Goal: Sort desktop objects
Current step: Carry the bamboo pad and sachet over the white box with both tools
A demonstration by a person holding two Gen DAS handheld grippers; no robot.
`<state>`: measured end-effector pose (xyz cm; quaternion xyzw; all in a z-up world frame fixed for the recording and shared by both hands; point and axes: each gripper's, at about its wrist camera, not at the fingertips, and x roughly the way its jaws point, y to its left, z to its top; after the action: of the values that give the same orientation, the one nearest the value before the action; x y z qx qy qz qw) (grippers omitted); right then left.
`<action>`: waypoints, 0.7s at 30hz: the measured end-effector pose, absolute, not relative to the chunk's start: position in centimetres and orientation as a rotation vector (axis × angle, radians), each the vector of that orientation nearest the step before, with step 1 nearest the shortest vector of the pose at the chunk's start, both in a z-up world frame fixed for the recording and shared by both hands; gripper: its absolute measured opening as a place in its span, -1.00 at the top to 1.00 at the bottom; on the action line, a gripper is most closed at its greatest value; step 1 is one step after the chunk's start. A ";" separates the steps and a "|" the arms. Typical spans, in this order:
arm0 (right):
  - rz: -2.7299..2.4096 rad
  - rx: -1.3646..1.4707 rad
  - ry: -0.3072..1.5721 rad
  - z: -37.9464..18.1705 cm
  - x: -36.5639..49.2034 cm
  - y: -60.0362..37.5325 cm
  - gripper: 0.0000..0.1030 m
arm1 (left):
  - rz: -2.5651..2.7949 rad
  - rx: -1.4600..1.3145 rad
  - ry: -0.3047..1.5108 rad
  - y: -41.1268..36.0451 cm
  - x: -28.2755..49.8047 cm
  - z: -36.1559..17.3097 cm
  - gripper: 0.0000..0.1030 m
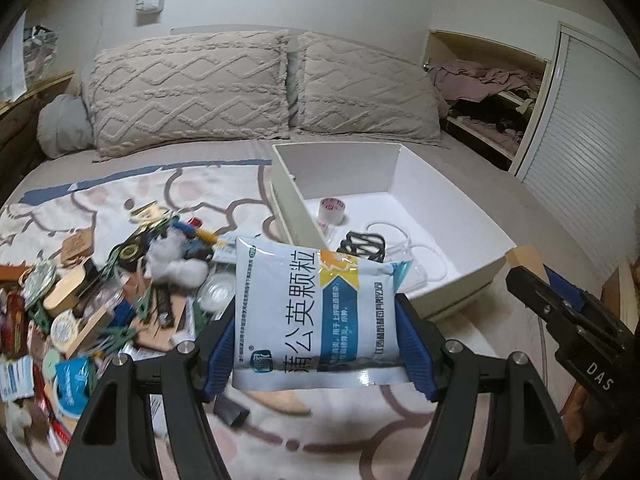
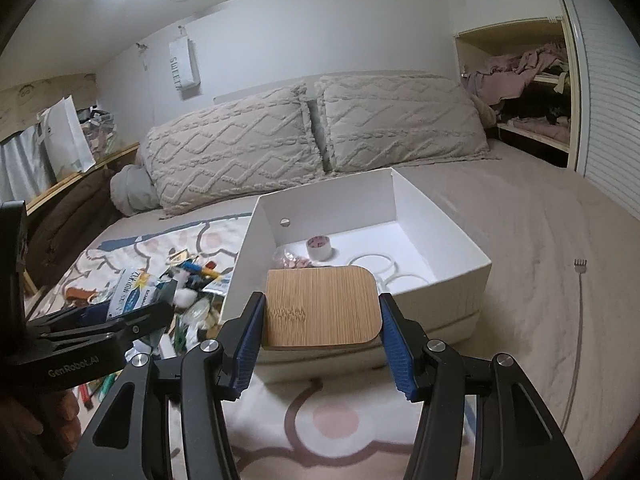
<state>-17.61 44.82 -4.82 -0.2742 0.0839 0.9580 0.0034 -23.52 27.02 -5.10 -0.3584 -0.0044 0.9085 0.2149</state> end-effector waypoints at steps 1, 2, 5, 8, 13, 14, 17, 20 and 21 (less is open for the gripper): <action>2.999 -0.860 0.268 -4.7 -17.9 45.0 -0.10 | 2.517 -0.990 -0.009 27.2 -23.9 -5.0 -0.37; 2.995 -0.860 0.272 -4.7 -18.3 45.3 -0.10 | 2.514 -0.987 -0.007 27.4 -24.3 -4.9 -0.37; 2.979 -0.863 0.286 -4.5 -19.6 45.8 -0.10 | 2.504 -0.986 -0.005 28.0 -25.8 -4.7 -0.37; 2.963 -0.878 0.301 -4.4 -21.0 46.4 -0.10 | 2.491 -0.995 -0.003 28.6 -27.5 -4.5 -0.37; 2.940 -0.916 0.305 -4.0 -23.5 47.0 -0.10 | 2.462 -1.012 0.003 29.6 -29.9 -4.3 -0.37; 2.936 -0.922 0.303 -3.9 -24.0 47.1 -0.10 | 2.457 -1.013 0.006 29.8 -30.4 -4.3 -0.37; 2.921 -0.940 0.302 -3.6 -25.6 47.6 -0.10 | 2.445 -1.024 0.010 30.6 -32.0 -4.1 -0.37; 2.904 -0.959 0.312 -3.4 -27.1 48.2 -0.10 | 2.430 -1.039 0.006 31.3 -33.7 -3.9 -0.37; 2.898 -0.966 0.314 -3.3 -27.6 48.4 -0.10 | 2.426 -1.042 0.006 31.5 -34.2 -3.9 -0.37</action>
<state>-27.56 48.38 -3.33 -0.3144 0.1023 0.9431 0.0354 -34.16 31.51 -3.88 -0.3822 0.0022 0.8901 0.2483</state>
